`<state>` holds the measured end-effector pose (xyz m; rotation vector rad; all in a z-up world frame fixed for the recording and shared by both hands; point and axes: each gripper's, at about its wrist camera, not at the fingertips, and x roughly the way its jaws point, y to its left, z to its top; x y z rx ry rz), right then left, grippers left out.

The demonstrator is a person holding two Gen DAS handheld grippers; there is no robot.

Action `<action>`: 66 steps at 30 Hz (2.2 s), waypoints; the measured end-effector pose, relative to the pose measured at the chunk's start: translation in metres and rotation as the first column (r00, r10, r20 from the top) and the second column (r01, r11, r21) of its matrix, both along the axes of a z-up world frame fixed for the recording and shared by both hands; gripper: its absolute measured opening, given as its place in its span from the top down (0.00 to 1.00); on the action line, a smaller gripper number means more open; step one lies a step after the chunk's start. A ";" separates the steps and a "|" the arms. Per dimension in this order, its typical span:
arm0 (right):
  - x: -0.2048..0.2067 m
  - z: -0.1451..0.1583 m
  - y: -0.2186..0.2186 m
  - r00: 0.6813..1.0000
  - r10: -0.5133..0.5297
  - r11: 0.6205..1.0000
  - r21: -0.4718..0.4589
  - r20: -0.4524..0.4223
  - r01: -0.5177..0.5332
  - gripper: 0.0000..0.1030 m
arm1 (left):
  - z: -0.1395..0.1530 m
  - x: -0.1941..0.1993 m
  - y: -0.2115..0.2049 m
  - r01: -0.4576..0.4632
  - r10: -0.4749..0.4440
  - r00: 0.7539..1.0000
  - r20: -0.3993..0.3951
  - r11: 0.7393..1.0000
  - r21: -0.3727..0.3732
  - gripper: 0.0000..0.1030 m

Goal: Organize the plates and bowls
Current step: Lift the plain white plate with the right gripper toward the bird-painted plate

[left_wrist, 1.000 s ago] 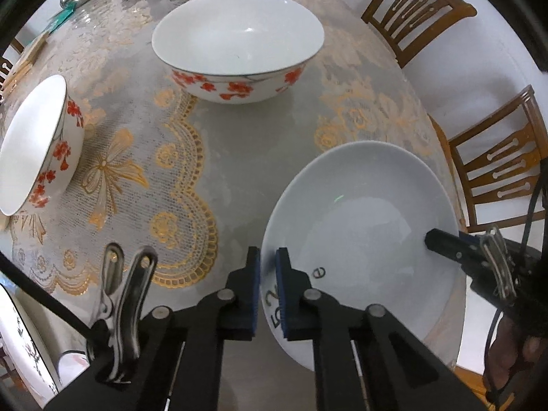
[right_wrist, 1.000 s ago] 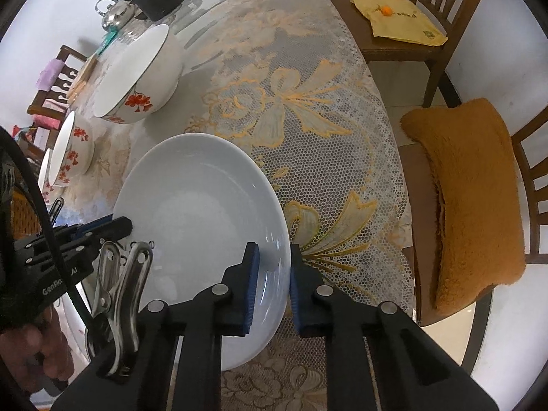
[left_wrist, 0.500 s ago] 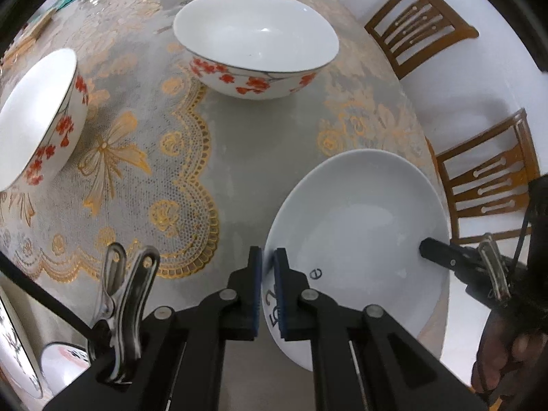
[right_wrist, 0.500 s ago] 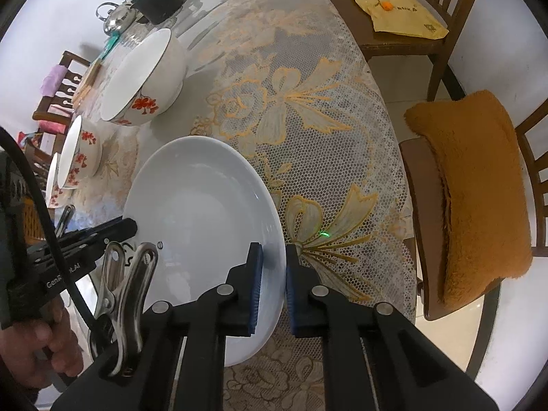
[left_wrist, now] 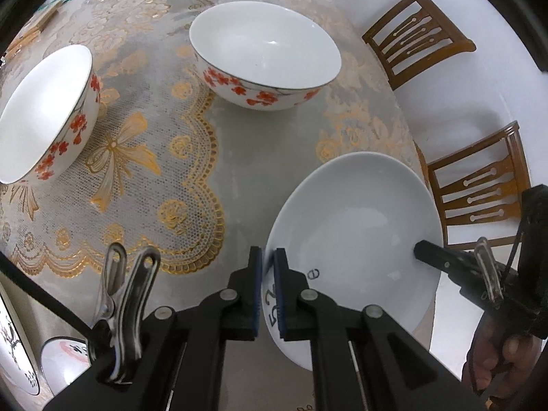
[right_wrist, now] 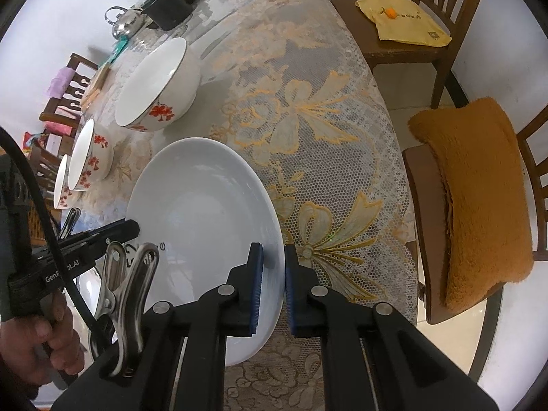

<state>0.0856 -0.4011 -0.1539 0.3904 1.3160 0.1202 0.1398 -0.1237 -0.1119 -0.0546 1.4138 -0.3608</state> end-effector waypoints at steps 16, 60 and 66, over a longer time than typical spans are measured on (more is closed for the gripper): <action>0.008 0.011 0.020 1.000 0.016 1.000 0.000 0.011 -0.016 0.88 | 0.010 0.003 0.015 -0.036 0.036 0.999 0.004 0.999 -0.004 0.95; 0.037 0.078 0.243 0.948 0.296 0.955 -0.050 0.119 -0.292 0.88 | 0.071 -0.033 0.245 -0.289 0.292 0.952 0.097 0.957 -0.038 0.95; 0.035 0.081 0.284 0.930 0.348 0.937 -0.057 0.117 -0.343 0.88 | 0.073 -0.045 0.281 -0.338 0.341 0.935 0.096 0.940 -0.043 0.95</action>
